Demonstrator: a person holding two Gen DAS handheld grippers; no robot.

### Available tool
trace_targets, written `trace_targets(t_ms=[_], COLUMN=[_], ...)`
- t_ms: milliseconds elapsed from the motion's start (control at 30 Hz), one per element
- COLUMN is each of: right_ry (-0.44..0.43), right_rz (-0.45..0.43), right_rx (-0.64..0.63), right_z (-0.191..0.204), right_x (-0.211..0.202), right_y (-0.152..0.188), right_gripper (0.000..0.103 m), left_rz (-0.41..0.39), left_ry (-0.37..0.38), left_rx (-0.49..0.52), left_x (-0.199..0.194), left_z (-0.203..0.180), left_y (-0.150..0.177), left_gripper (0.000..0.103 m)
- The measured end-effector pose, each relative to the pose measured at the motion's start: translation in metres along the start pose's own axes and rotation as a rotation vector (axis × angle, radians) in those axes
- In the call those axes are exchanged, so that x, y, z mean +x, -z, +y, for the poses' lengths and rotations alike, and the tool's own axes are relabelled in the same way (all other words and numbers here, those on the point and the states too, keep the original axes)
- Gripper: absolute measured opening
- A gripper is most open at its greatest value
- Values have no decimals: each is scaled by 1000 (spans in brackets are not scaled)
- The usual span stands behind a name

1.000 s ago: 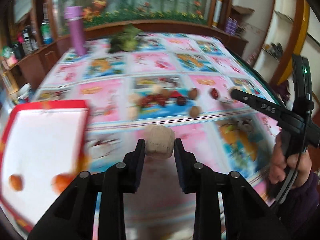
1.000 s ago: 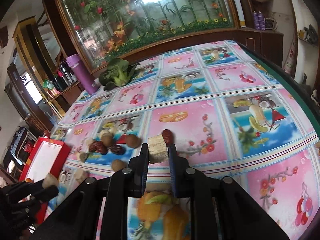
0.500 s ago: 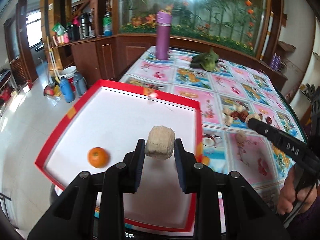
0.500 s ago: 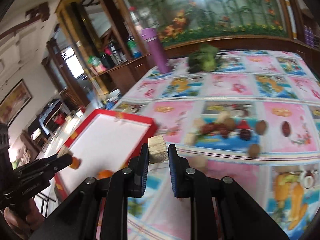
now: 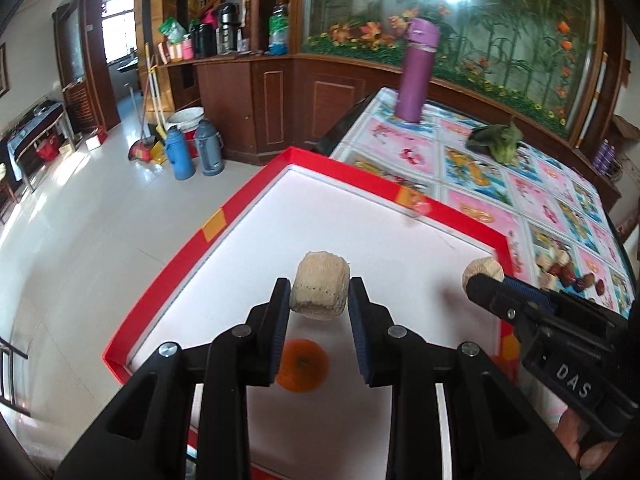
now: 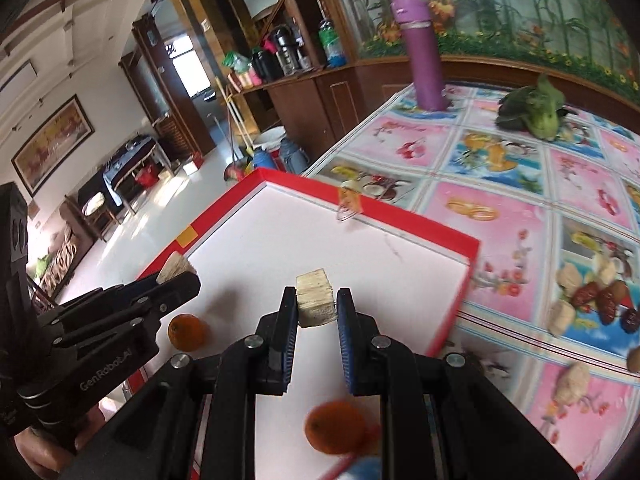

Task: Organize fruits
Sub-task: 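Carry the cube and cake into the white tray and release both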

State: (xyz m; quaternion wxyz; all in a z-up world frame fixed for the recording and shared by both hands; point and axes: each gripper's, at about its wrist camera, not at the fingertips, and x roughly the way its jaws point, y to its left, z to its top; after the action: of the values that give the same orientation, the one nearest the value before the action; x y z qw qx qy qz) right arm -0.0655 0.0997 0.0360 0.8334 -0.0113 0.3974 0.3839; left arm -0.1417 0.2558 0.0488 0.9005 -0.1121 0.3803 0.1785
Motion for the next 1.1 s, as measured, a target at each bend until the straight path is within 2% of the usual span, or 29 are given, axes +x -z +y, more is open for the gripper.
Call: trace_targets(t_ms=[300,467,533,600,667,800,900,1100], right_ry=[28,52,48,39,35,-13,-19,25], right_rz=[160,174,183,189,177,95,32,-75], right_rx=[-19,-50,-50,-43,-23,18,36,113], right_z=[17,25,25,24,19,5,-7,-58], right_x=[43,44,43,43,38,12,-11,-61], right_y=[-3,0,1,0,0,1,3,16], right_gripper=[17,18,19,26,40,44,45,52], left_rz=[110,123,130,143,135,105,75,24], left_ry=[-70,-85,-81,-84,-97,-116,-107,-19], left_rx=[-61,-54,-58,-57,-59,-43,-26,85], left_x=[31,32,31,30,27,15,1,-26], left_z=[28,30,30,30,29,23,13,-31], left_y=[2,3,2,2,2,1,0,5], left_gripper=[31,32,36,54,61,66,68,74])
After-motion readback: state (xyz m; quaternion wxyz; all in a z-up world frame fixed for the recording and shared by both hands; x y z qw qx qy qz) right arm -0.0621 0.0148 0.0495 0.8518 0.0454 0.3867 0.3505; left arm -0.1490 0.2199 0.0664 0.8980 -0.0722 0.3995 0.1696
